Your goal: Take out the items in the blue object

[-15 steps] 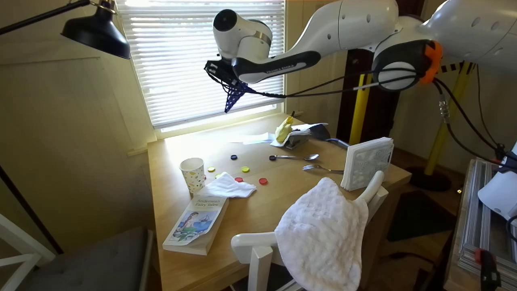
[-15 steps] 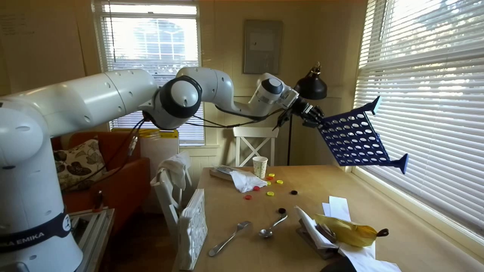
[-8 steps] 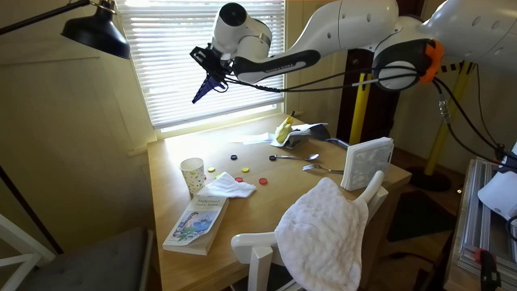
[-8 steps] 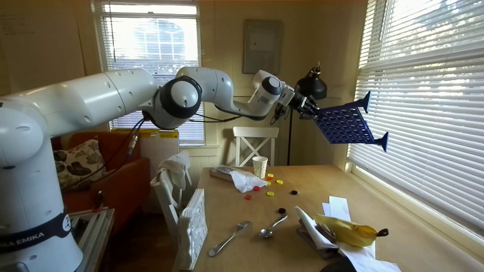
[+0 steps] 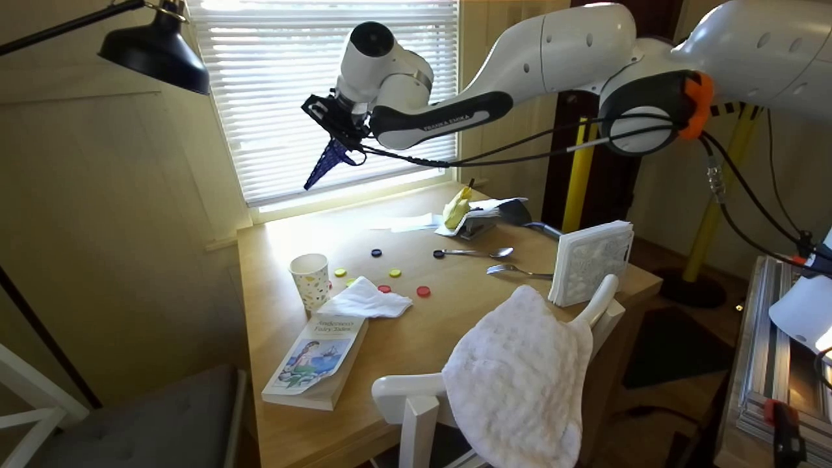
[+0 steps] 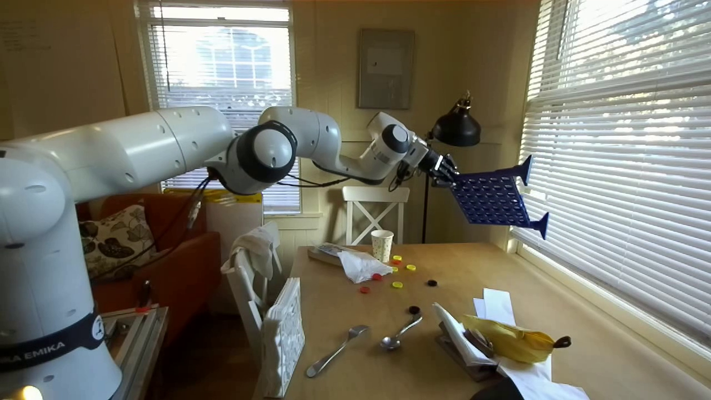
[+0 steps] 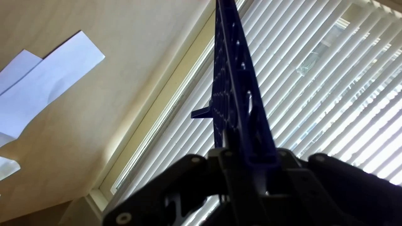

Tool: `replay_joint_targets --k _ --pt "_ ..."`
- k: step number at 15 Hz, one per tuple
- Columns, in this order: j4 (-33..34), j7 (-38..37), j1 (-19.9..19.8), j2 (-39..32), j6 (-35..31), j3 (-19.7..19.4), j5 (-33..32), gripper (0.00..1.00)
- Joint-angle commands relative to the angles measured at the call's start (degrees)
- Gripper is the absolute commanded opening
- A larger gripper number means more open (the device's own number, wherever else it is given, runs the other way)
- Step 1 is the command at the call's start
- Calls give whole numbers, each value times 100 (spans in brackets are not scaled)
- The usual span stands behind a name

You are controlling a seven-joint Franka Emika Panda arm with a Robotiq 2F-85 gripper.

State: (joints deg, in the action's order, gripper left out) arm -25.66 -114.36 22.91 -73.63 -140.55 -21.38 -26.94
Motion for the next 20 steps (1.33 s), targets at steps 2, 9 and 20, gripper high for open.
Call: replay_joint_targets --k 2,9,20 --pt "3 177 -267 246 -195 540 747 4" --pt "64 822 -919 706 -673 1719 2126 4" --pt "140 2385 -1722 -267 -1856 4021 4565 4"
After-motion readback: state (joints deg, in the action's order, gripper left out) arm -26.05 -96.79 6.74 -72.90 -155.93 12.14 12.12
